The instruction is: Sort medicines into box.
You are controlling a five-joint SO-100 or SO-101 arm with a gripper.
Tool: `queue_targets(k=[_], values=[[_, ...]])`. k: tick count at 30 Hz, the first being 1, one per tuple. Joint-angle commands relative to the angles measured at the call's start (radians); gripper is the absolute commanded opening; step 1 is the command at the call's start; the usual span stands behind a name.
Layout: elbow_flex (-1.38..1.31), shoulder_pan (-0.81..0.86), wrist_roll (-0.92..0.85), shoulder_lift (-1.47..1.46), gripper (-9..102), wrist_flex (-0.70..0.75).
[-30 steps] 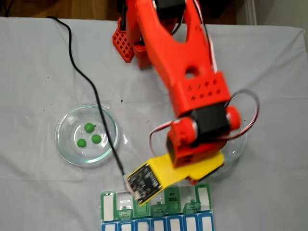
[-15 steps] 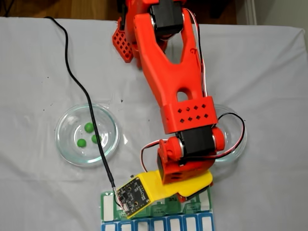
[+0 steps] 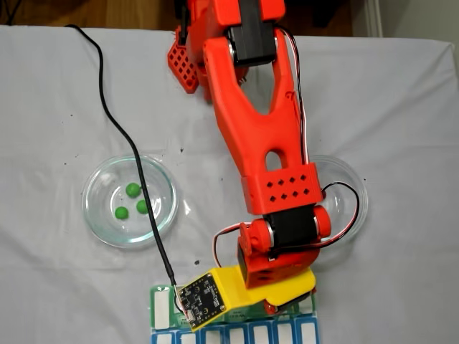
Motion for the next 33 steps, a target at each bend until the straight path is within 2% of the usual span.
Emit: queue_targets(k=[1, 7, 23, 33], values=[[0.0, -0.041, -0.002, 0.058, 0, -0.041], [0.035, -0.077, -0.021, 0.097, 0, 0.0], [0.135, -0.141, 0.032, 0.176, 0, -0.103], [0.067, -0.107, 0.021, 0.078, 0, -0.127]])
